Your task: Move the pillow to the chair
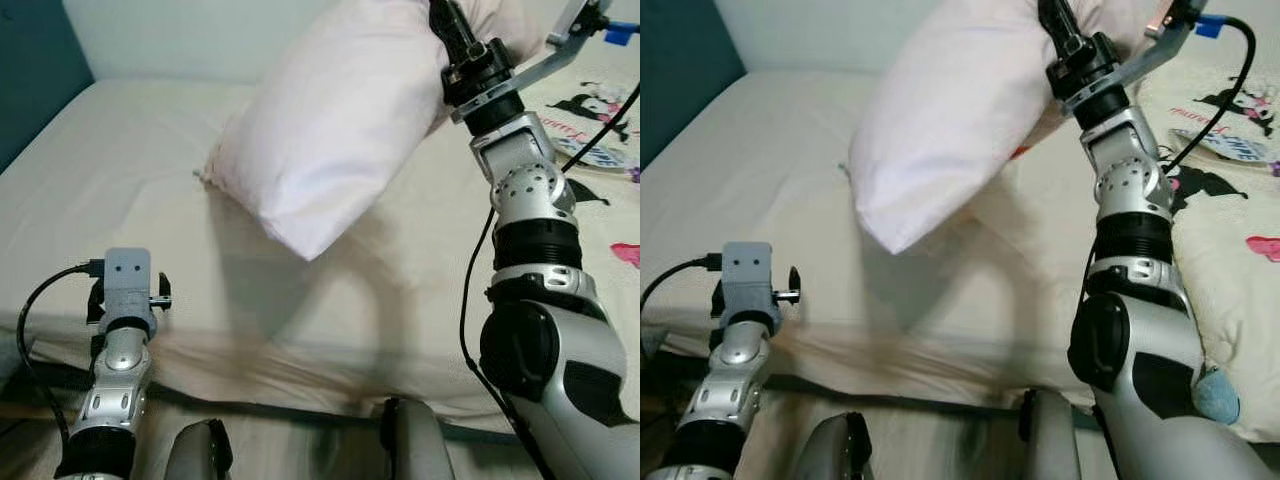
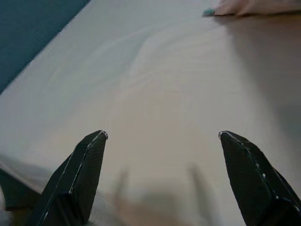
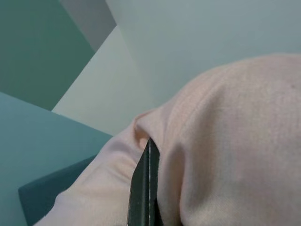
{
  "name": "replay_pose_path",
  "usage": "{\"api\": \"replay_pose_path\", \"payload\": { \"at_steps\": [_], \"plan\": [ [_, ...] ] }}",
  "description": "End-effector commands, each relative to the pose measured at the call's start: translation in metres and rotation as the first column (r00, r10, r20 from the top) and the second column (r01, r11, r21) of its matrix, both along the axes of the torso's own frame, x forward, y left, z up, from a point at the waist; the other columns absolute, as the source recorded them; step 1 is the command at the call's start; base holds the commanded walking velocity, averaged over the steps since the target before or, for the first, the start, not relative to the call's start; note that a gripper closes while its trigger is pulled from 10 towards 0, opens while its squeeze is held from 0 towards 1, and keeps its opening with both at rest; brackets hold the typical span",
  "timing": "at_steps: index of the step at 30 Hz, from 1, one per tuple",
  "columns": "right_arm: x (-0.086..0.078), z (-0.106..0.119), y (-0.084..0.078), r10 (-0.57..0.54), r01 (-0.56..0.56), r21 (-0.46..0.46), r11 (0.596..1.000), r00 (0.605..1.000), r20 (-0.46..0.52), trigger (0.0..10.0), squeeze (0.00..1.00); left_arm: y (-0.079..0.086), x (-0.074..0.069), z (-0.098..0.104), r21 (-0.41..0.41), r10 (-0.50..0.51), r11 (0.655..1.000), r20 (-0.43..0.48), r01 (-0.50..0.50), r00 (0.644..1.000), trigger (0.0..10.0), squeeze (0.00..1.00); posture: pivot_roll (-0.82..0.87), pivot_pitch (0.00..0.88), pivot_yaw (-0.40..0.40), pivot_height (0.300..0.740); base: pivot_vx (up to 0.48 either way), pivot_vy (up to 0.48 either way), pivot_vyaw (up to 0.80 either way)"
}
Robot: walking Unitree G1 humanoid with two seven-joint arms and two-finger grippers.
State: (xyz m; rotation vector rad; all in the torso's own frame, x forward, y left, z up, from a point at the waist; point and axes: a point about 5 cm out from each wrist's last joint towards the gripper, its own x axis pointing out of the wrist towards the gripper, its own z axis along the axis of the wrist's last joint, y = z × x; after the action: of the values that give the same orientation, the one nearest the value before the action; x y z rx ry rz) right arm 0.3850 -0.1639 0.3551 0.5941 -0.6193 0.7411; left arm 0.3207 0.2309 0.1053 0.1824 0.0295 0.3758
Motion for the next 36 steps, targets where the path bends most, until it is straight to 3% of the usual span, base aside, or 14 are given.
{"api": "replay_pose_path", "payload": {
  "at_steps": [1, 9, 16, 36],
  "plan": [
    [-0.009, 0.016, 0.004, 0.007, -0.007, -0.004, 1.000, 0.997, 0.072, 0.0, 0.00, -0.007, -0.001, -0.010, -0.031, -0.014, 0.999, -0.021, 0.014, 1.000, 10.0, 0.00, -0.06, 0.000, 0.019, 0.525, 0.000, 0.000, 0.00],
    [-0.010, 0.012, 0.010, 0.012, -0.012, -0.012, 1.000, 0.999, 0.041, 0.0, 0.00, -0.019, 0.002, -0.017, -0.043, -0.037, 0.998, -0.048, 0.034, 0.998, 10.0, 0.00, -0.08, 0.000, 0.014, 0.555, -0.355, 0.000, 0.00],
    [-0.009, -0.003, 0.029, 0.038, -0.039, -0.039, 0.998, 0.999, -0.026, 0.0, 0.00, -0.025, 0.008, -0.013, -0.048, -0.051, 0.998, -0.013, 0.050, 0.999, 10.0, 0.00, -0.07, 0.000, 0.000, 0.595, -0.109, 0.000, 0.00],
    [-0.009, -0.010, 0.032, 0.024, -0.027, -0.047, 0.999, 0.998, -0.066, 0.0, 0.00, -0.041, 0.010, -0.019, -0.056, -0.093, 0.994, -0.011, 0.092, 0.996, 10.0, 0.00, -0.08, 0.000, -0.006, 0.680, 0.000, 0.000, 0.00]
  ]
}}
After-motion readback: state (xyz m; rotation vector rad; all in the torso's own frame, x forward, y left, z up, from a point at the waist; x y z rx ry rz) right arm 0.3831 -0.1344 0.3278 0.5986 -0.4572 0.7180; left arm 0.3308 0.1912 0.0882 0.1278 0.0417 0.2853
